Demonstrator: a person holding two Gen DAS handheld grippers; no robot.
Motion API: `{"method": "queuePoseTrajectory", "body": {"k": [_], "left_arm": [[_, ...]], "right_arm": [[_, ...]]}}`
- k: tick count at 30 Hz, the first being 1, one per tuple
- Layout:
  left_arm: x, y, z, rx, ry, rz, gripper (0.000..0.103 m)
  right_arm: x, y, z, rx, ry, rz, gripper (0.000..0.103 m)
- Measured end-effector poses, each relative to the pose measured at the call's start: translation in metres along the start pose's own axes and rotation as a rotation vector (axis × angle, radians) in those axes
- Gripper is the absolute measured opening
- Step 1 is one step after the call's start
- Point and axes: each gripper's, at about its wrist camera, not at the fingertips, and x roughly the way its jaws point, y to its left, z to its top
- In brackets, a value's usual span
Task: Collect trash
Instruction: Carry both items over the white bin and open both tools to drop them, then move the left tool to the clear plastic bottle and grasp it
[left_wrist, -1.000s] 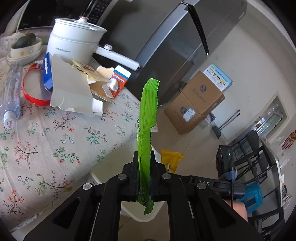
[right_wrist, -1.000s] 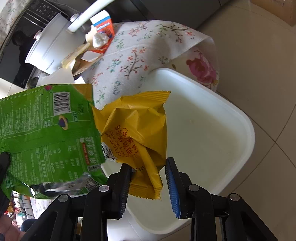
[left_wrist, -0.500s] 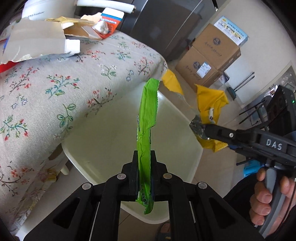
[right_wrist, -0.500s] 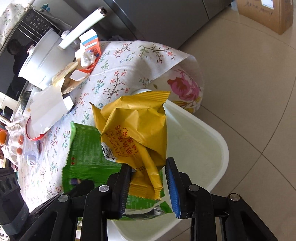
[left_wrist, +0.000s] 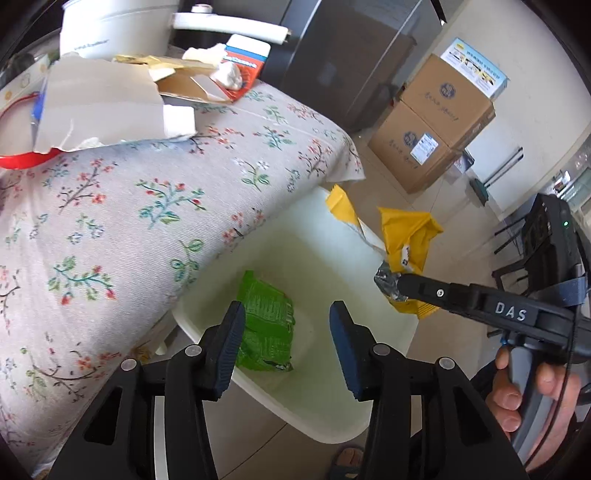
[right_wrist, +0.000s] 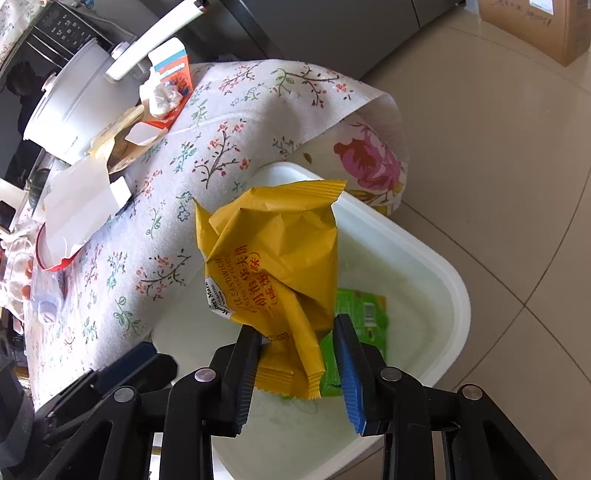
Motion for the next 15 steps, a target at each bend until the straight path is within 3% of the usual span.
{"method": "queuePoseTrajectory", "body": {"k": [6, 11, 15], "left_arm": [[-0.044, 0.021, 0.005, -0.036, -0.090, 0.012, 0.052], [-0.068, 0.045, 0.008, -0.086, -0.147, 0.039, 0.055], [-0.080, 0.061, 0.011, -0.127, -0.164, 0.064, 0.055]], "right_arm": [[0.014, 0.010, -0.003, -0.036, 0.039, -0.007, 0.038], [0.027, 0.016, -0.003, -0.031, 0.081, -0.009, 0.057], [0.032, 0.024, -0.002, -0.041, 0.084, -0.009, 0.061]]}}
